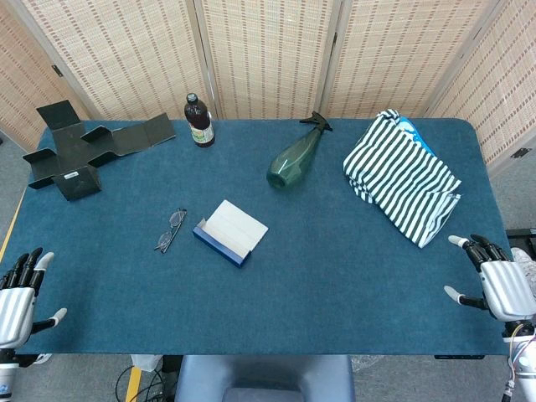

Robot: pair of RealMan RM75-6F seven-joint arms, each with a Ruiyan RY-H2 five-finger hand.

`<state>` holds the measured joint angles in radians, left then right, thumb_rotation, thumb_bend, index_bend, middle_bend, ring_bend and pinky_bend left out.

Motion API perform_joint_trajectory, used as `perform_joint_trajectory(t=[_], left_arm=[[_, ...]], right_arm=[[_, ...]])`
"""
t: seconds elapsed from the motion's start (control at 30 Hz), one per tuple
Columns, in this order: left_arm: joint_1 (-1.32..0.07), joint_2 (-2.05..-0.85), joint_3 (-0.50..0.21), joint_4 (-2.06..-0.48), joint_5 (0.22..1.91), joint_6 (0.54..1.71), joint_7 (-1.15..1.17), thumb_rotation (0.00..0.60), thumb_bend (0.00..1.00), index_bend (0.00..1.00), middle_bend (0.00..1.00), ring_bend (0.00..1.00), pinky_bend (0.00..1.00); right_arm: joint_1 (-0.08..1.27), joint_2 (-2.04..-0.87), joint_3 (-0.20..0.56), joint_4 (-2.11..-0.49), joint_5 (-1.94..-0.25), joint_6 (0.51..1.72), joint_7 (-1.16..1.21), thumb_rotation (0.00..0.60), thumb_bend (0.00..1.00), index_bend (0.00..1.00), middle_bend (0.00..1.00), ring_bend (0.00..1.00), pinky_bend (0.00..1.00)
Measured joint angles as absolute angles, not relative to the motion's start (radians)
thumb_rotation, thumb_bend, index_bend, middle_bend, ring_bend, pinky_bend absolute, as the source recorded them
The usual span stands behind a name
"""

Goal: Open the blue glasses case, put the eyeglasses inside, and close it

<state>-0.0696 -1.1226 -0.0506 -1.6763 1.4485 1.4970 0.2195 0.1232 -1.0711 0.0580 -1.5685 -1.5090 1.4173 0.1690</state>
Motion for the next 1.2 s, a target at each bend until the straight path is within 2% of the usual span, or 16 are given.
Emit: perform_joint_trajectory(t=[0.43, 0.6, 0.77, 0.9, 1.03, 1.2], left_arm=[[-0.075, -1.12, -0.051, -1.669, 1.47, 1.503, 0.198, 0.6, 0.17, 0.0, 0.06, 0.04, 0.22], [-0.087, -1.13, -0.064, -1.651, 1.498, 1.518, 0.18, 0.6, 0.17, 0.09, 0.08, 0.08, 0.24], [-0.128, -1.144, -0.078, -1.639, 1.549, 1.513, 0.147, 0.6, 0.17, 0.2, 0.25, 0.27, 0.39], [-0.194, -1.154, -0.091, -1.639, 1.584, 1.455, 0.115, 0.6, 0.17, 0.23, 0.38, 0.39, 0.51], [-0.267, -1.168, -0.103, -1.646, 1.619, 1.386, 0.093, 0.6, 0.28, 0.24, 0.58, 0.57, 0.78], [-0.369, -1.183, -0.109, -1.657, 1.643, 1.251, 0.037, 0.6, 0.4, 0.21, 0.73, 0.75, 0.92]], right_arm=[[0.099, -1.063, 0.053, -1.576, -1.516, 1.456, 0.172, 0.6, 0.16, 0.18, 0.24, 0.16, 0.18], [0.1, -1.059, 0.054, -1.579, -1.519, 1.455, 0.165, 0.6, 0.18, 0.18, 0.24, 0.16, 0.19], [0.108, -1.056, 0.057, -1.587, -1.524, 1.449, 0.158, 0.6, 0.19, 0.18, 0.24, 0.18, 0.2], [0.113, -1.055, 0.058, -1.595, -1.526, 1.444, 0.15, 0.6, 0.2, 0.18, 0.25, 0.2, 0.21], [0.114, -1.052, 0.058, -1.603, -1.522, 1.438, 0.139, 0.6, 0.2, 0.18, 0.25, 0.22, 0.22], [0.113, -1.055, 0.056, -1.608, -1.52, 1.436, 0.137, 0.6, 0.21, 0.18, 0.26, 0.24, 0.23]])
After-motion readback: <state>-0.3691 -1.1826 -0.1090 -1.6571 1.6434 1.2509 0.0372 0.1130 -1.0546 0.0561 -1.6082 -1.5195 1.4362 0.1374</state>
